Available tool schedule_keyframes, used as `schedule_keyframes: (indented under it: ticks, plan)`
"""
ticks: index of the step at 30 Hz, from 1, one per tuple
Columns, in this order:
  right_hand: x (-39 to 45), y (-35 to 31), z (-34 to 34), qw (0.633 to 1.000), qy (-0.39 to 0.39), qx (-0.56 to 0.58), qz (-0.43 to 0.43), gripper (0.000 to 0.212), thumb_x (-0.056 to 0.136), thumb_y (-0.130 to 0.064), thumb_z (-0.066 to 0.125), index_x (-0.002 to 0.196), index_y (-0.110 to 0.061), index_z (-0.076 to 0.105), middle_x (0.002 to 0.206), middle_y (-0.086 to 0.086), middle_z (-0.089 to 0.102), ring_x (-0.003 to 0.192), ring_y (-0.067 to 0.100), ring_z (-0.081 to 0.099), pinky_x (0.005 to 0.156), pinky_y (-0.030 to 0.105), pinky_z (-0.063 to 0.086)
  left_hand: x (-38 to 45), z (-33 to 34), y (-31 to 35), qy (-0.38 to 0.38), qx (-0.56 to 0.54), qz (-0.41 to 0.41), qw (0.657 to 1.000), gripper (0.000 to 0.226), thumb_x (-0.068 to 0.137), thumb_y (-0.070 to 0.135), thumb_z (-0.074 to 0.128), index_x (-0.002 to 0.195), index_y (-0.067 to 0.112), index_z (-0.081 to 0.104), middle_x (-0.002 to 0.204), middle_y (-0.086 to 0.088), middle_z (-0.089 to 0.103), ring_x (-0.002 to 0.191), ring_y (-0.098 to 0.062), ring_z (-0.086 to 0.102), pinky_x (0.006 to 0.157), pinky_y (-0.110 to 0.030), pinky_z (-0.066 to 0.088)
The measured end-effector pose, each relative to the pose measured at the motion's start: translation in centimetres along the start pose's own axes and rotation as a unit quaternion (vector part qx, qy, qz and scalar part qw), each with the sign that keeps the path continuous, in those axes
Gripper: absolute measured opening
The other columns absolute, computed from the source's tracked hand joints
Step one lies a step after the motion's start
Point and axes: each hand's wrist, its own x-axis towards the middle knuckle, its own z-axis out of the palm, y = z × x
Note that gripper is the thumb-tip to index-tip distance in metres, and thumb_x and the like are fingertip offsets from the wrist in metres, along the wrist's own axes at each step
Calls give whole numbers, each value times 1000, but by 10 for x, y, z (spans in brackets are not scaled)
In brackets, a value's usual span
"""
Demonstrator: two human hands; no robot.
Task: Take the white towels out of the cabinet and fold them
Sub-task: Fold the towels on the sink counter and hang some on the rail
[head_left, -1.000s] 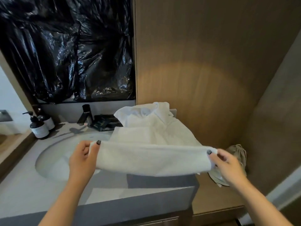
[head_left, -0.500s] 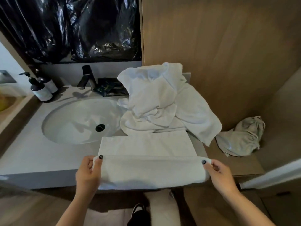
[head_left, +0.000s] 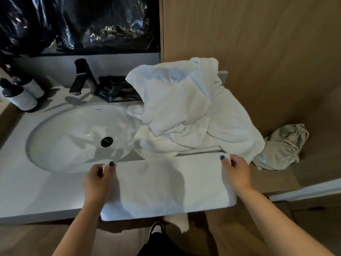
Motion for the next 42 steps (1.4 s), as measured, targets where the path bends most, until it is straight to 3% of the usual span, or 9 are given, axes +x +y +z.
schedule_keyframes:
  ticks: [6,10,13,19,24,29,34,37,42]
  plan:
    - [9,7,1,997,-64,17,38,49,92,-16,62,48,-23,41,44,-10,40,42,2,39,43,11,28,9,-3,4,-54,46,21,997,32,90,38,66,70,13,57,56,-3,53,50,-11,45,51,-30,34]
    - [15,3,-13,984,-136,64,98,13,86,-23,74,77,-14,74,75,6,73,73,22,71,69,31,55,3,-12,6,-129,5,40,991,13,84,30,77,80,41,70,86,32,68,75,4,65,64,-23,49]
    - [13,4,-17,974,-156,99,128,5,84,-21,76,86,-17,79,90,7,77,84,25,74,76,38,57,-5,-14,4,-146,-13,56,988,22,77,14,82,78,34,73,101,27,71,89,8,66,72,-21,53]
    - [-6,7,-24,978,-78,155,112,10,90,-25,69,88,-28,78,91,2,77,83,20,74,70,34,56,-19,-15,11,-98,5,26,995,12,83,24,78,80,32,70,82,10,71,80,-13,66,65,-29,50]
    - [-19,14,-40,980,-16,159,120,7,88,-31,72,87,-34,78,87,-8,77,85,17,72,71,31,52,-40,-9,25,-162,155,155,962,16,87,13,72,77,15,60,78,-3,58,71,-18,54,61,-30,42]
    - [-35,12,-68,981,-1,165,98,8,89,-32,70,90,-30,77,87,-10,76,85,15,72,73,32,54,-76,-12,33,-162,24,105,981,15,94,10,63,81,10,54,76,-9,60,69,-21,53,60,-32,41]
    - [-49,4,-97,987,2,148,62,12,90,-33,69,83,-33,77,82,-12,76,75,12,71,68,31,54,-117,-14,55,-261,-51,107,958,14,94,4,62,81,0,56,101,16,67,89,4,65,68,-8,47]
    - [-58,2,-116,989,2,147,32,15,91,-33,67,81,-41,76,80,-10,75,69,6,70,66,31,53,-135,-19,64,-263,-81,126,953,21,95,11,62,79,0,53,69,3,58,65,-13,53,60,-22,40]
    - [-68,11,-146,984,84,156,32,27,90,-34,64,65,-24,68,58,-11,65,59,17,60,53,20,42,-154,-21,72,-198,-174,31,964,27,99,14,56,73,9,48,68,-8,50,66,-21,45,59,-33,32]
